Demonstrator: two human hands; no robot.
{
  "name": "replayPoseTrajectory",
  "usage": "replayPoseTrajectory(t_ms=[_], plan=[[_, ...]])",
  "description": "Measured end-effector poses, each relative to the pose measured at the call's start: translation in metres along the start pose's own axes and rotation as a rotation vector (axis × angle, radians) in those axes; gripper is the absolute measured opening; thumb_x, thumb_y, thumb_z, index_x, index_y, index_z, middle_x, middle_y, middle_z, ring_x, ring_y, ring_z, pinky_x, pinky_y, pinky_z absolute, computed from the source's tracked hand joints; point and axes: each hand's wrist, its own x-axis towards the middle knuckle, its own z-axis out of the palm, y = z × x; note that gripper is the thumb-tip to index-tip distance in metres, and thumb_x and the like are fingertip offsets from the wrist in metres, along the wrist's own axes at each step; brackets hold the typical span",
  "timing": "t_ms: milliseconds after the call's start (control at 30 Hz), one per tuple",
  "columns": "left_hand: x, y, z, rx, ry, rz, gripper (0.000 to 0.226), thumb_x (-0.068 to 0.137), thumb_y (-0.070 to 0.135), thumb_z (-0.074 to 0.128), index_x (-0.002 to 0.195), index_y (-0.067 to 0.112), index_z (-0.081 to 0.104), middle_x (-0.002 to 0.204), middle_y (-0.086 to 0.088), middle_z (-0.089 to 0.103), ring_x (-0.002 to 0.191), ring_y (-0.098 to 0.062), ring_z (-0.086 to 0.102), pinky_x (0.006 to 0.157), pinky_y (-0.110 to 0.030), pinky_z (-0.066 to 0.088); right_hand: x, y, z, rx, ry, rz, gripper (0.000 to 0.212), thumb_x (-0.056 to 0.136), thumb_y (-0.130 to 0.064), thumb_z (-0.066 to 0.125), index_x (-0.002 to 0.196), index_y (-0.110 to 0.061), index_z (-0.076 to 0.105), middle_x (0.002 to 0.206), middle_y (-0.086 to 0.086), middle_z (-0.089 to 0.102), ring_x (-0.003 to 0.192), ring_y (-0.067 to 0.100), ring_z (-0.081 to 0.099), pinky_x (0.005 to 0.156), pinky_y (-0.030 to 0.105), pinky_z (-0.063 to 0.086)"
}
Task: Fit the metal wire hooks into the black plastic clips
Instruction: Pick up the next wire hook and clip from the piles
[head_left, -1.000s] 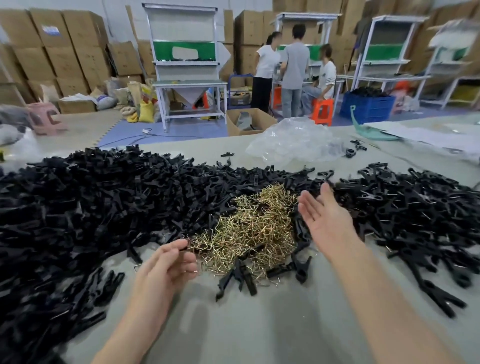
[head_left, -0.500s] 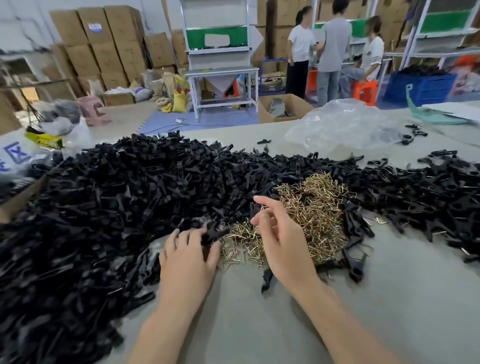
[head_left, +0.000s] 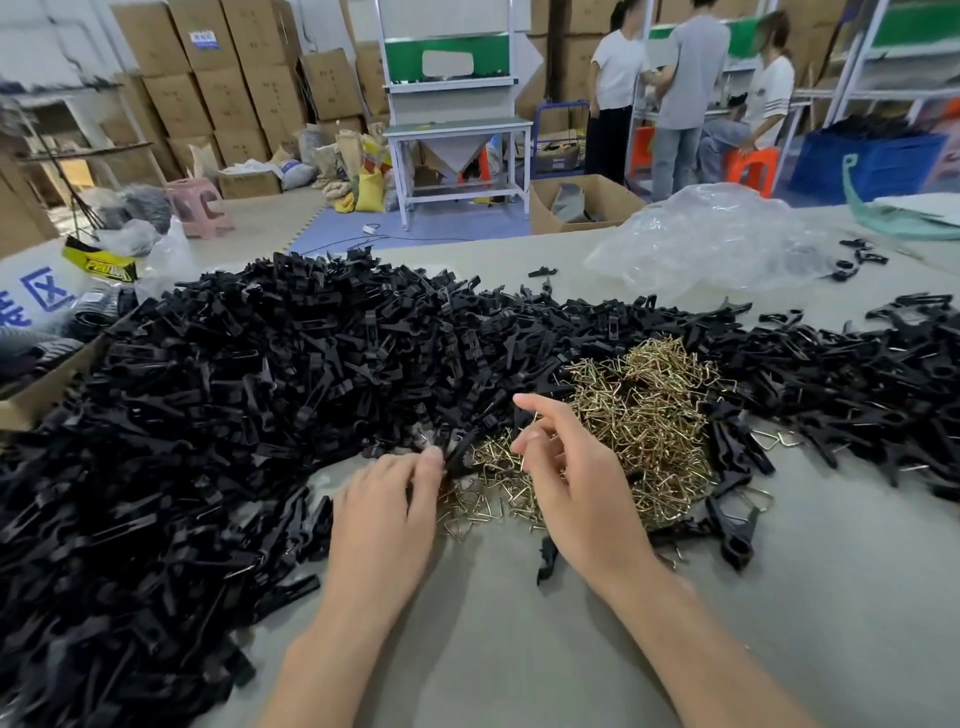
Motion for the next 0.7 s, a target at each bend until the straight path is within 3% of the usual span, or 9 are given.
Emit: replayPoseTrajectory(t_ms=[67,133,200,267,333,433,533,600,700], plan=[[0.002,-0.003,0.002,0.004,0.062,-0.035,0.036,0.105,0.042,0.033,0.106,0.030,0.067,0.108,0.011,0.061,0.109,-0.016,0.050,0.100,-0.042,0.040,0.000,0.001,0.000,0.004,-0.005,0.009,0.034,0.105,-0.021,0.046,0.135,-0.035,0.052,0.096,-0.020,0.062,0.058,0.010,0.054,0.055,0.015,0.040],[0.007,-0.006,0.002,0.102,0.095,-0.092,0.038,0.105,0.040,0.034,0.125,0.030,0.065,0.134,-0.005,0.054,0.130,-0.025,0.039,0.110,-0.043,0.030,-0.001,0.001,0.000,0.011,-0.009,0.017,0.034,0.105,-0.020,0.047,0.135,-0.035,0.052,0.096,-0.020,0.062,0.060,0.010,0.054,0.056,0.015,0.040],[0.011,-0.008,0.004,0.217,0.002,-0.142,0.044,0.104,0.045,0.031,0.140,0.034,0.055,0.156,-0.015,0.036,0.146,-0.029,0.023,0.118,-0.047,0.020,-0.001,0.000,0.000,0.016,-0.009,0.026,0.034,0.105,-0.020,0.047,0.134,-0.035,0.053,0.096,-0.019,0.062,0.060,0.010,0.055,0.057,0.016,0.040],[0.012,-0.010,0.007,0.303,-0.088,-0.134,0.048,0.104,0.049,0.028,0.147,0.038,0.045,0.165,-0.011,0.022,0.152,-0.029,0.013,0.120,-0.048,0.014,-0.001,0.000,0.000,0.015,-0.005,0.030,0.033,0.105,-0.021,0.047,0.134,-0.035,0.053,0.096,-0.019,0.063,0.063,0.012,0.057,0.059,0.016,0.042],[0.011,-0.012,0.007,0.338,-0.113,-0.103,0.049,0.104,0.049,0.026,0.149,0.037,0.041,0.166,-0.004,0.020,0.152,-0.026,0.013,0.120,-0.049,0.014,-0.001,-0.001,0.000,0.020,-0.003,0.034,0.033,0.105,-0.022,0.046,0.133,-0.036,0.053,0.096,-0.019,0.063,0.066,0.012,0.058,0.061,0.017,0.043],[0.011,-0.013,0.007,0.360,-0.067,-0.058,0.047,0.105,0.041,0.033,0.146,0.025,0.048,0.160,0.002,0.034,0.146,-0.023,0.029,0.117,-0.046,0.022,-0.002,-0.001,-0.001,0.019,-0.009,0.041,0.033,0.104,-0.021,0.046,0.133,-0.037,0.053,0.096,-0.020,0.062,0.066,0.011,0.058,0.062,0.017,0.043],[0.010,-0.010,0.008,0.364,0.008,-0.023,0.035,0.102,0.030,0.044,0.130,0.017,0.061,0.136,0.001,0.058,0.126,-0.024,0.049,0.106,-0.043,0.034,-0.002,0.000,-0.002,0.014,-0.011,0.039,0.034,0.105,-0.019,0.047,0.133,-0.037,0.052,0.096,-0.020,0.062,0.064,0.010,0.057,0.060,0.016,0.041],[0.009,-0.008,0.006,0.313,0.066,0.005,0.025,0.098,0.022,0.052,0.118,0.014,0.065,0.117,-0.002,0.062,0.110,-0.028,0.054,0.096,-0.043,0.040,-0.001,0.000,-0.002,0.012,-0.005,0.038,0.034,0.105,-0.019,0.047,0.133,-0.039,0.052,0.097,-0.020,0.062,0.061,0.010,0.055,0.058,0.016,0.040],[0.010,-0.007,0.004,0.277,-0.017,0.009,0.040,0.097,0.021,0.052,0.137,0.019,0.056,0.137,-0.003,0.052,0.121,-0.027,0.049,0.104,-0.044,0.037,0.000,0.000,-0.003,0.015,0.003,0.034,0.034,0.105,-0.019,0.046,0.131,-0.040,0.051,0.096,-0.020,0.063,0.060,0.014,0.055,0.057,0.018,0.041]])
